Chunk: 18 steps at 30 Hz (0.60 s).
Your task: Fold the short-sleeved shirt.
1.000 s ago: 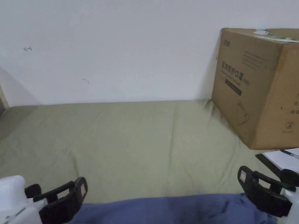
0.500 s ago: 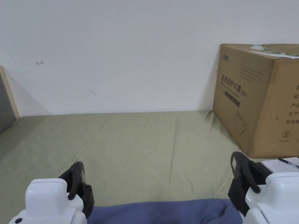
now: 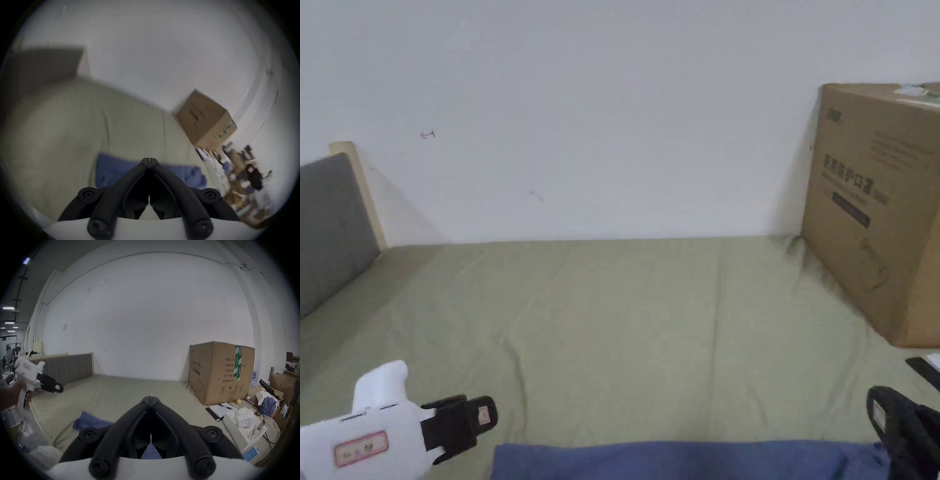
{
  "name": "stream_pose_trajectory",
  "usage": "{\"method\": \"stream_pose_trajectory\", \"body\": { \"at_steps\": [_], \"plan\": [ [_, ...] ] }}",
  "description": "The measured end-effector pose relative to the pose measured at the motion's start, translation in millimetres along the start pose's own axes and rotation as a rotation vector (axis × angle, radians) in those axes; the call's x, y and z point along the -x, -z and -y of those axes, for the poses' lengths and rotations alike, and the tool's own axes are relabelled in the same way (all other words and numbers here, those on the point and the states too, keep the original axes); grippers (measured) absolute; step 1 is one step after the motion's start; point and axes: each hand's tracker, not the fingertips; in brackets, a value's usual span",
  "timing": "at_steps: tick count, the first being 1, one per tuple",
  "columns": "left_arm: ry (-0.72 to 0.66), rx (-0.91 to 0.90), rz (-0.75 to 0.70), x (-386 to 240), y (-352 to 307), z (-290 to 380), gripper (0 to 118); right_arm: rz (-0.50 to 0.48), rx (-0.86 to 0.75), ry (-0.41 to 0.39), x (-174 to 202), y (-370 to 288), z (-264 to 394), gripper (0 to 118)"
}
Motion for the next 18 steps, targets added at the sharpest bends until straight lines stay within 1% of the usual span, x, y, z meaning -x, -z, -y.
{"method": "stream_pose_trajectory", "body": {
  "at_steps": [1, 2, 3, 4, 5, 6, 7, 8, 10, 14, 16, 18],
  "plan": [
    [-0.035, 0.099, 0.039, 28, 17, -6, 1, 0.001, 0.032, -0.005, 0, 5, 4, 0],
    [-0.077, 0.178, 0.02, 54, 36, -6, 8, 0.0, 0.071, -0.005, 2, 11, 9, 0],
    [-0.119, 0.22, 0.004, 76, 48, -5, 22, -0.006, 0.099, 0.001, 3, 17, 12, 0],
    [-0.166, 0.27, 0.026, 100, 63, -3, 51, -0.018, 0.132, 0.012, 5, 24, 16, 0],
    [-0.224, 0.312, 0.058, 123, 76, -1, 76, -0.025, 0.164, 0.019, 7, 31, 20, 0],
    [-0.263, 0.354, 0.082, 141, 88, 2, 97, -0.032, 0.191, 0.022, 10, 38, 24, 0],
    [-0.271, 0.354, 0.103, 152, 95, 7, 112, -0.041, 0.211, 0.018, 14, 44, 26, 0],
    [-0.274, 0.36, 0.132, 166, 104, 10, 116, -0.049, 0.234, 0.008, 18, 52, 29, 0],
    [-0.312, 0.346, 0.197, 189, 120, 13, 116, -0.059, 0.272, -0.009, 28, 64, 32, 0],
    [-0.486, 0.361, 0.389, 220, 147, 30, 116, -0.118, 0.331, -0.023, 45, 83, 42, 0],
    [-0.535, 0.38, 0.535, 222, 160, 37, 116, -0.139, 0.36, -0.036, 53, 91, 48, 0],
    [-0.548, 0.407, 0.59, 217, 176, 41, 116, -0.157, 0.385, -0.048, 61, 96, 55, 0]
  ]
}}
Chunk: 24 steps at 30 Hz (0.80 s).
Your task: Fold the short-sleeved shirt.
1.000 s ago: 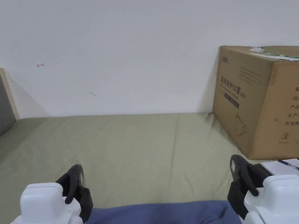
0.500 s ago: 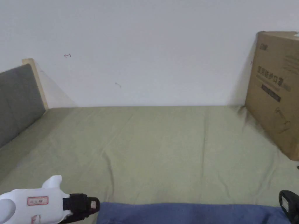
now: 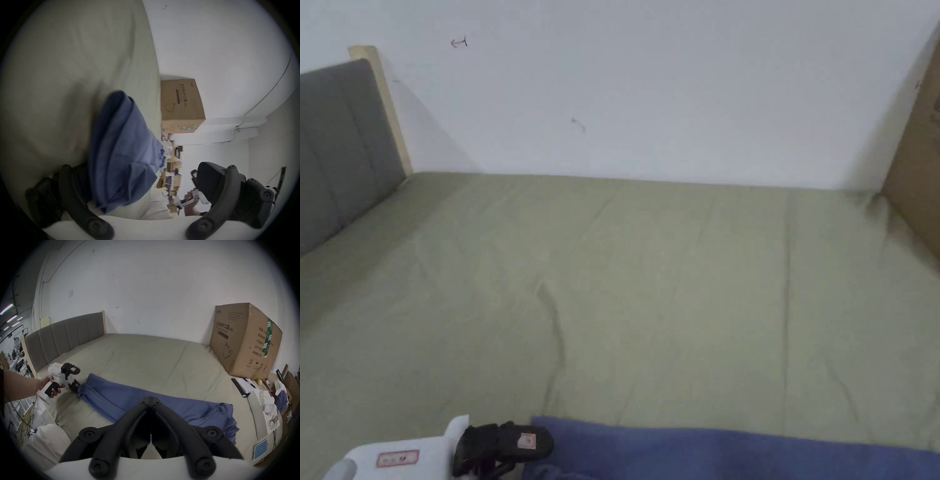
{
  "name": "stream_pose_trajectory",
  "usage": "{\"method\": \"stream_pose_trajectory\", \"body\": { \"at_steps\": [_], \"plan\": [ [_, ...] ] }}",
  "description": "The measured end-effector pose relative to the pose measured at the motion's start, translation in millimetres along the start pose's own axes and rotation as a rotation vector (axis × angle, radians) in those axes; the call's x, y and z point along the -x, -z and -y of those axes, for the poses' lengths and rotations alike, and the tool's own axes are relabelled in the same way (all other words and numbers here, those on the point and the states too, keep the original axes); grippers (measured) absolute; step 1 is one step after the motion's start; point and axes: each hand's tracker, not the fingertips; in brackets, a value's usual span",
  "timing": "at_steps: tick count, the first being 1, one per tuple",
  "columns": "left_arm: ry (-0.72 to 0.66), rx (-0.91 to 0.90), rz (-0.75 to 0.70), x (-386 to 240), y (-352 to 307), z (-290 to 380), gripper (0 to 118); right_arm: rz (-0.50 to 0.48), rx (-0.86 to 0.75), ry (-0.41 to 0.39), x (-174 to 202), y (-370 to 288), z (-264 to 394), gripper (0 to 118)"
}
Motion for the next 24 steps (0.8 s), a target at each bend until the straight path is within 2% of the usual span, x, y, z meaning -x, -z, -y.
{"method": "stream_pose_trajectory", "body": {
  "at_steps": [1, 3, 4, 5, 6, 7, 8, 9, 10, 13, 17, 20, 24],
  "plan": [
    [-0.011, 0.016, 0.006, 0, 9, -1, 116, -0.003, 0.013, -0.005, 3, 4, 2, 0],
    [0.051, 0.045, -0.052, -6, 28, -4, 115, -0.015, 0.04, -0.005, 7, 10, 5, 0],
    [0.088, 0.037, -0.102, -11, 34, -6, 109, -0.023, 0.051, -0.001, 9, 12, 6, 0],
    [0.133, 0.019, -0.163, -17, 39, -4, 92, -0.027, 0.057, 0.001, 11, 14, 7, 0],
    [0.176, -0.018, -0.273, -21, 43, -4, 45, -0.029, 0.061, 0.003, 12, 14, 8, 0],
    [0.203, -0.044, -0.463, -20, 51, -3, 4, -0.031, 0.066, 0.006, 13, 15, 9, 0],
    [0.183, -0.03, -0.592, -10, 58, -2, 4, -0.035, 0.07, 0.01, 13, 14, 10, 0],
    [0.083, -0.092, -0.356, -14, 53, 5, 4, -0.036, 0.074, 0.014, 14, 14, 11, 0],
    [0.069, -0.11, -0.371, -21, 55, 4, 4, -0.037, 0.079, 0.016, 14, 13, 11, 0],
    [0.269, -0.067, -0.568, -48, 57, 9, 4, -0.048, 0.088, 0.02, 14, 7, 10, 0],
    [0.393, -0.022, -0.731, -97, 36, 23, 4, -0.052, 0.067, 0.018, 7, -5, 8, 0],
    [0.557, -0.04, -1.087, -129, 16, 34, 4, -0.053, 0.036, 0.05, -2, -14, 9, 0],
    [0.736, -0.037, -1.6, -133, 17, 54, 4, -0.052, 0.016, 0.098, -15, -27, 13, 0]
  ]
}}
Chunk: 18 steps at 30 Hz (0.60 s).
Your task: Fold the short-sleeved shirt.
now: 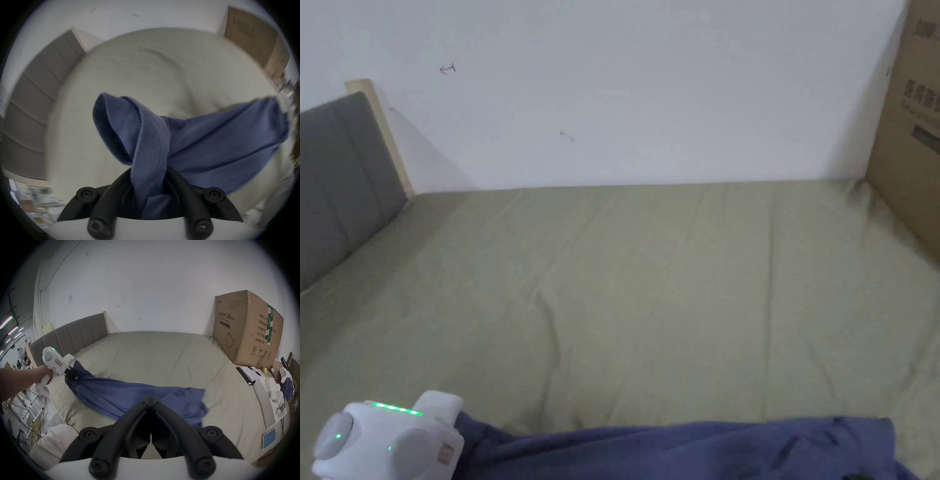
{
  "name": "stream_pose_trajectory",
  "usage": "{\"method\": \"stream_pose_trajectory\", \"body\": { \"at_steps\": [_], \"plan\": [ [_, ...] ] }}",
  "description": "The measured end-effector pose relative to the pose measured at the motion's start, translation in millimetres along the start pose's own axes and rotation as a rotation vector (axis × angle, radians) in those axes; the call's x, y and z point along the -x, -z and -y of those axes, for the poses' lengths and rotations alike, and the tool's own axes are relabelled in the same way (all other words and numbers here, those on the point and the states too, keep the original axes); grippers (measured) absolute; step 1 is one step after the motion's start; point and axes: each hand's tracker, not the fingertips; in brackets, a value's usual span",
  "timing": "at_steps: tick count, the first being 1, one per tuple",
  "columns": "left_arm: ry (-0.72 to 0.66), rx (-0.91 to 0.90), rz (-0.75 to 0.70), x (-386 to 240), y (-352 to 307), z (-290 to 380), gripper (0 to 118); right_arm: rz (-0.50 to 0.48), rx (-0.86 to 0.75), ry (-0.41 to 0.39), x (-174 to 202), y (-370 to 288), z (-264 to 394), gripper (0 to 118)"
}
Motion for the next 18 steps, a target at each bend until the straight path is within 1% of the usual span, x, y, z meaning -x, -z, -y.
{"method": "stream_pose_trajectory", "body": {
  "at_steps": [1, 2, 3, 4, 5, 7, 8, 9, 10, 11, 12, 13, 14, 16, 18],
  "plan": [
    [0.028, 0.003, -0.054, -7, -1, 0, 4, 0.0, -0.003, 0.006, -3, -2, 1, 0],
    [0.047, -0.004, -0.071, -18, -5, -2, 4, 0.001, -0.006, 0.011, -6, -5, 2, 0],
    [0.034, -0.033, -0.053, -34, -15, -6, 4, 0.005, -0.008, 0.017, -10, -8, 3, 0],
    [-0.005, -0.073, 0.002, -50, -25, -14, 4, 0.01, -0.009, 0.021, -13, -11, 4, 0],
    [-0.045, -0.094, 0.1, -62, -33, -20, 4, 0.016, -0.009, 0.024, -16, -14, 5, 0],
    [-0.186, -0.078, 0.433, -97, -48, -38, 4, 0.031, -0.009, 0.042, -25, -20, 7, 0],
    [-0.236, -0.045, 0.562, -114, -48, -46, 4, 0.036, -0.01, 0.054, -30, -23, 9, 0],
    [-0.268, -0.011, 0.65, -130, -47, -54, 4, 0.041, -0.011, 0.064, -33, -26, 10, 0],
    [-0.273, 0.031, 0.747, -151, -45, -61, 11, 0.047, -0.01, 0.077, -38, -29, 11, 0],
    [-0.263, 0.068, 0.845, -171, -41, -67, 30, 0.046, -0.01, 0.091, -43, -32, 12, 0],
    [-0.243, 0.097, 0.902, -186, -39, -71, 65, 0.041, -0.01, 0.104, -46, -34, 14, 0],
    [-0.226, 0.12, 0.914, -201, -37, -74, 107, 0.039, -0.008, 0.115, -50, -36, 15, 0],
    [-0.215, 0.125, 0.894, -209, -38, -76, 117, 0.043, -0.005, 0.118, -53, -36, 15, 0],
    [-0.243, 0.024, 0.837, -200, -48, -76, 117, 0.055, -0.003, 0.119, -56, -37, 16, 0],
    [-0.278, -0.006, 0.797, -178, -54, -71, 117, 0.056, -0.014, 0.124, -59, -38, 16, 0]
  ]
}}
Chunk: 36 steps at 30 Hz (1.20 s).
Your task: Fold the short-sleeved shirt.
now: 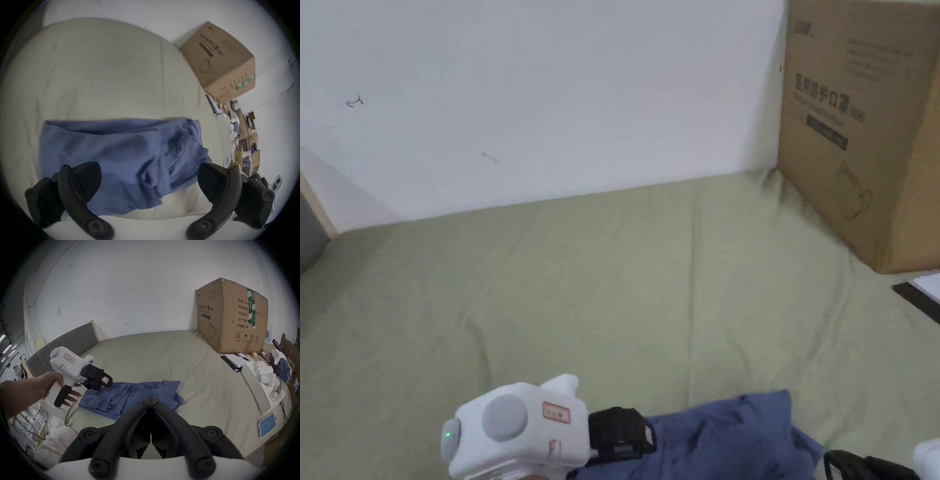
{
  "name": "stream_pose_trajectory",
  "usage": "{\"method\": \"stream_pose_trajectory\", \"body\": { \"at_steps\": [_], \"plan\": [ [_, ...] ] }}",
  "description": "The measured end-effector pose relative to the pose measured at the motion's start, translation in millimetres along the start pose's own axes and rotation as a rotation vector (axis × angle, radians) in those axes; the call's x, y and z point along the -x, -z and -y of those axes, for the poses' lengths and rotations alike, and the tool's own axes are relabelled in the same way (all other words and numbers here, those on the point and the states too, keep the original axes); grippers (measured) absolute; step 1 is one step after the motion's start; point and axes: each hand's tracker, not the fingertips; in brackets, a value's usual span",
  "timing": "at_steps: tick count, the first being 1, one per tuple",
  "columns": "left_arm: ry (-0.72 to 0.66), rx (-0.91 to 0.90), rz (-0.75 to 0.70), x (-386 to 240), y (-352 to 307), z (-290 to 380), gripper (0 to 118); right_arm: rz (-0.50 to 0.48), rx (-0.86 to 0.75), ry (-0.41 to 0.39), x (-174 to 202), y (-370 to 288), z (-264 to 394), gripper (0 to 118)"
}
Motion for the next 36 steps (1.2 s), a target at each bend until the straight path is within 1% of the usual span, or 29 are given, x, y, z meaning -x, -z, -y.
{"method": "stream_pose_trajectory", "body": {
  "at_steps": [2, 3, 4, 5, 6, 7, 8, 9, 11, 12, 16, 18, 19, 20, 22, 23, 24, 25, 26, 28, 29, 30, 31, 32, 33, 34, 36],
  "plan": [
    [-0.044, -0.027, -0.066, 21, -26, 2, 116, -0.008, -0.004, 0.012, -1, 2, -1, 0],
    [-0.065, -0.031, -0.086, 30, -37, 3, 112, -0.01, -0.004, 0.015, 0, 4, -2, 0],
    [-0.075, -0.061, -0.103, 41, -47, 7, 91, -0.013, -0.005, 0.017, 0, 6, -2, 0],
    [-0.061, -0.103, -0.11, 48, -54, 11, 54, -0.017, -0.005, 0.018, 1, 7, -1, 0],
    [-0.046, -0.131, -0.133, 53, -57, 13, 11, -0.022, -0.006, 0.02, 1, 9, 0, 0],
    [-0.034, -0.131, -0.171, 55, -56, 16, 0, -0.027, -0.007, 0.021, 2, 11, 0, 0],
    [-0.029, -0.113, -0.218, 57, -51, 19, 0, -0.03, -0.005, 0.022, 4, 12, 1, 0],
    [-0.023, -0.116, -0.229, 59, -48, 21, 0, -0.034, -0.002, 0.022, 5, 13, 1, 0],
    [-0.026, -0.073, -0.116, 52, -29, 23, 0, -0.041, 0.003, 0.022, 7, 14, 4, 0],
    [-0.019, -0.062, -0.088, 47, -20, 24, 0, -0.042, 0.006, 0.021, 8, 14, 5, 0],
    [0.167, -0.022, -0.057, -1, 22, 26, 0, -0.042, 0.026, 0.01, 8, 15, 8, 0],
    [0.239, 0.058, -0.04, -20, 46, 29, 0, -0.043, 0.037, 0.01, 6, 15, 9, 0],
    [0.245, 0.116, -0.054, -31, 59, 32, 0, -0.04, 0.042, 0.011, 6, 15, 10, 0],
    [0.26, 0.163, -0.122, -39, 70, 36, 0, -0.034, 0.045, 0.01, 5, 15, 10, 0],
    [0.332, 0.145, -0.175, -57, 76, 43, 0, -0.024, 0.05, 0.011, 4, 15, 9, 0],
    [0.362, 0.117, -0.154, -65, 73, 44, 0, -0.022, 0.049, 0.013, 3, 15, 9, 0],
    [0.362, 0.118, -0.096, -67, 68, 43, 0, -0.023, 0.046, 0.016, 2, 14, 9, 0],
    [0.31, 0.151, 0.052, -69, 66, 43, 0, -0.024, 0.045, 0.019, 2, 14, 8, 0],
    [0.234, 0.191, 0.238, -65, 61, 41, 0, -0.024, 0.047, 0.02, 2, 15, 7, 0],
    [0.08, 0.254, 0.552, -50, 48, 39, 0, -0.027, 0.046, 0.018, 2, 15, 4, 0],
    [0.055, 0.223, 0.602, -45, 36, 41, 0, -0.03, 0.043, 0.016, 2, 15, 2, 0],
    [0.08, 0.163, 0.573, -39, 24, 39, 0, -0.032, 0.041, 0.014, 2, 15, 0, 0],
    [0.122, 0.094, 0.488, -25, 6, 34, 0, -0.033, 0.037, 0.014, 3, 14, -1, 0],
    [0.133, 0.049, 0.408, -8, -9, 29, 0, -0.033, 0.033, 0.015, 3, 14, -3, 0],
    [0.122, 0.027, 0.324, 10, -20, 25, 0, -0.033, 0.031, 0.016, 4, 14, -4, 0],
    [0.082, 0.007, 0.241, 40, -32, 21, 0, -0.031, 0.031, 0.016, 5, 15, -5, 0],
    [-0.011, 0.016, 0.188, 95, -48, 17, 0, -0.029, 0.043, 0.011, 8, 18, -6, 0]
  ]
}}
